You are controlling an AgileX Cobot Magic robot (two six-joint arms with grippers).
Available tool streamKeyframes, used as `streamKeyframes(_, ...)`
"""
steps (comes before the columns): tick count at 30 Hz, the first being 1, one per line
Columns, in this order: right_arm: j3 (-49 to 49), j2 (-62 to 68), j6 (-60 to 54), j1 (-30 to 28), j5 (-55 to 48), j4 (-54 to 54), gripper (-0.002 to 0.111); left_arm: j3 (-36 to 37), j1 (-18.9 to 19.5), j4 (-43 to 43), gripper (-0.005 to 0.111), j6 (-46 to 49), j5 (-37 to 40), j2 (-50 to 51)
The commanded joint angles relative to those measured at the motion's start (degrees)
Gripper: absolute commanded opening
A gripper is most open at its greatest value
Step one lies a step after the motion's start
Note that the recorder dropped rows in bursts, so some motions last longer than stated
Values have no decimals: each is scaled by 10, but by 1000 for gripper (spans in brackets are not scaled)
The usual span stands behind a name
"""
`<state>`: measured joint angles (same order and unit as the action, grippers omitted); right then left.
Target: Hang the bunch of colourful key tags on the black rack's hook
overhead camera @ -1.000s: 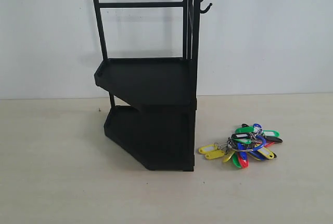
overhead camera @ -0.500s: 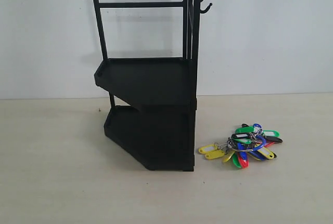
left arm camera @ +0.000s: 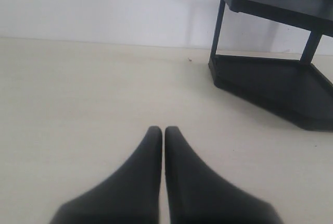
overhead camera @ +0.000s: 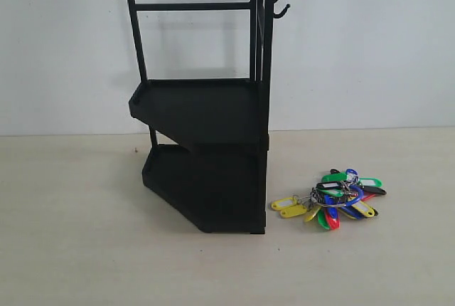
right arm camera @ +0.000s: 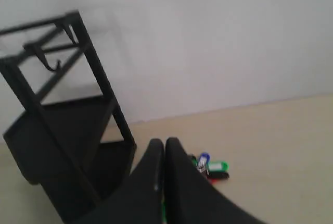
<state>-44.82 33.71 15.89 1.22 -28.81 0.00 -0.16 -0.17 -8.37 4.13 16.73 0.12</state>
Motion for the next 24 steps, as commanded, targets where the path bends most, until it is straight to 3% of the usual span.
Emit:
streamKeyframes(1,-6,87,-40,-1,-22,27,0,2,1,3,4,2,-5,-1)
streamKeyframes(5,-6,181,-110,-1,-18,79,0,2,1,3,4,2,-5,-1)
streamKeyframes(14,-6,427,-128,-1,34,165,2,2,1,3,4,2,-5,-1)
streamKeyframes(17,-7,487,-129,-1,81,189,13,2,1,3,4,2,-5,-1)
streamKeyframes(22,-38,569,-149,-1,93,237,44,2,1,3,4,2,-5,-1)
streamKeyframes(24,-57,598,-151,-1,93,253,47,2,1,3,4,2,-5,-1)
